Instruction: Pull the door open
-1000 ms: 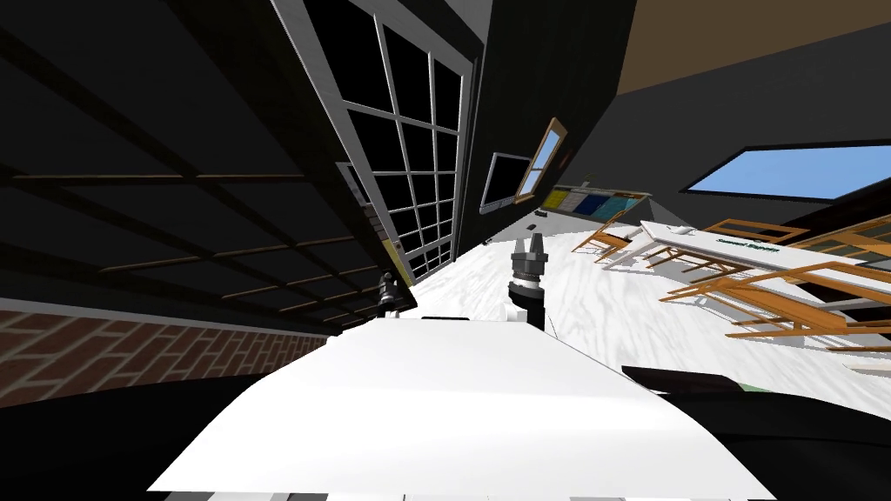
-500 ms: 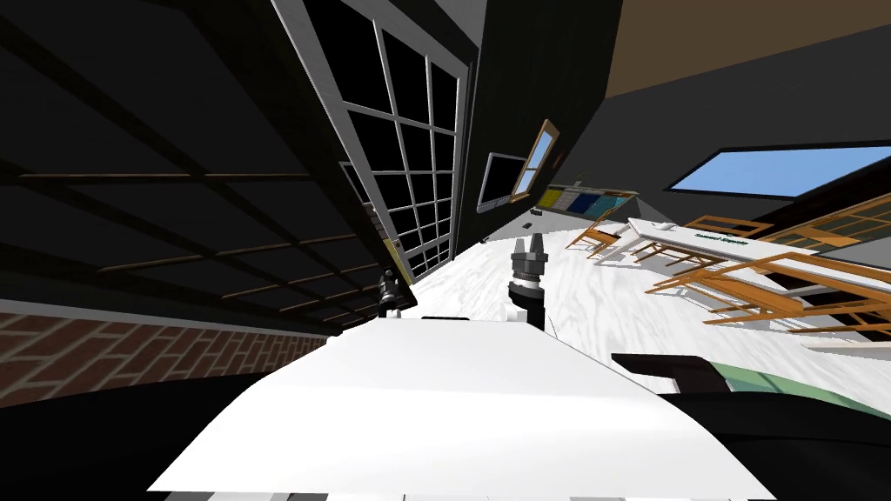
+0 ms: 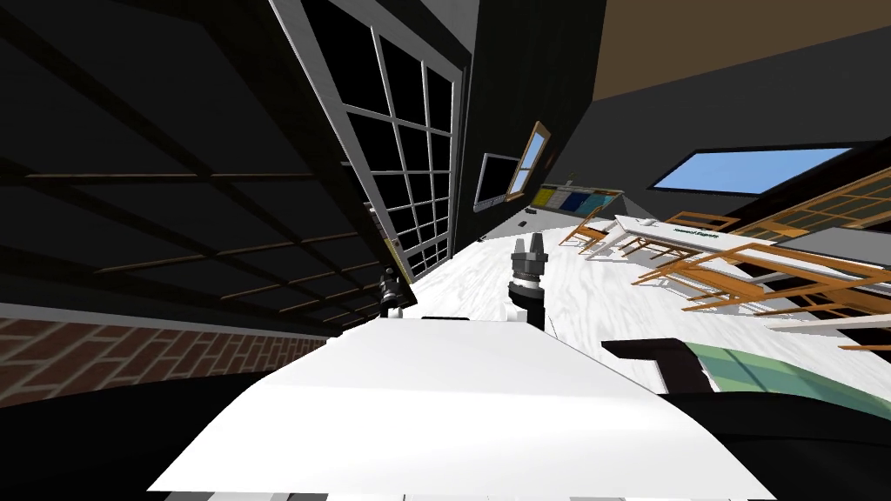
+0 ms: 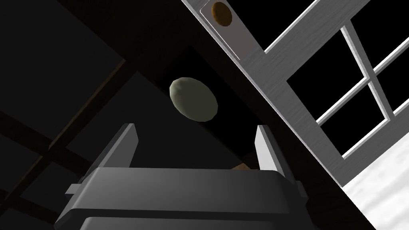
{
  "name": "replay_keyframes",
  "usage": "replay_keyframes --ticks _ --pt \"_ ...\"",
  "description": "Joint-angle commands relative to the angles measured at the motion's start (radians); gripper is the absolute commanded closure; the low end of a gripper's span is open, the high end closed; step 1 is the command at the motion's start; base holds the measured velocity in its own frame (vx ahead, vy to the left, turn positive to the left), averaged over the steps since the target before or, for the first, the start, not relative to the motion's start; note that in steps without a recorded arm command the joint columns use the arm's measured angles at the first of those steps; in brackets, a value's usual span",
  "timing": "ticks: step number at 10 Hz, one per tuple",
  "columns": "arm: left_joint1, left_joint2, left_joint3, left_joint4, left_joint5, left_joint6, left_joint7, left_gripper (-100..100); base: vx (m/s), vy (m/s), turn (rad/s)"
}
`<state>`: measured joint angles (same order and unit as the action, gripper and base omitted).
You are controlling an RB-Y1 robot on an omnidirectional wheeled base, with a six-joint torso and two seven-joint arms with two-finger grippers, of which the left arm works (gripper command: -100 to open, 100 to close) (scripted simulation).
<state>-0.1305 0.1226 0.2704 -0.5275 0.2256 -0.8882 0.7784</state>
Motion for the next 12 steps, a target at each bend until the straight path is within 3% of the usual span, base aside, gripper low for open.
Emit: replay_keyframes --ticks 1,2,4,5,7,12 --pt "-0.006 -0.003 -0.003 0.002 0.016 0.000 0.050 -100 -0.059 0.007 -0.059" --pt "-0.006 -0.003 -0.003 0.002 0.016 0.000 0.055 -100 -0.044 0.008 -0.027" --pt "-0.016 -0.009 -0.009 0.005 0.044 0.000 0.120 -100 -0.070 0.015 -0.076" --pt "-0.016 -0.009 -0.009 0.005 0.044 0.000 0.135 -100 -0.066 0.025 -0.037" --pt "-0.026 -0.015 -0.014 0.007 0.071 0.000 0.198 -100 -0.074 0.027 -0.075" --pt "-0.039 -0.023 -0.022 0.010 0.109 0.000 0.327 -100 -0.065 0.013 -0.047"
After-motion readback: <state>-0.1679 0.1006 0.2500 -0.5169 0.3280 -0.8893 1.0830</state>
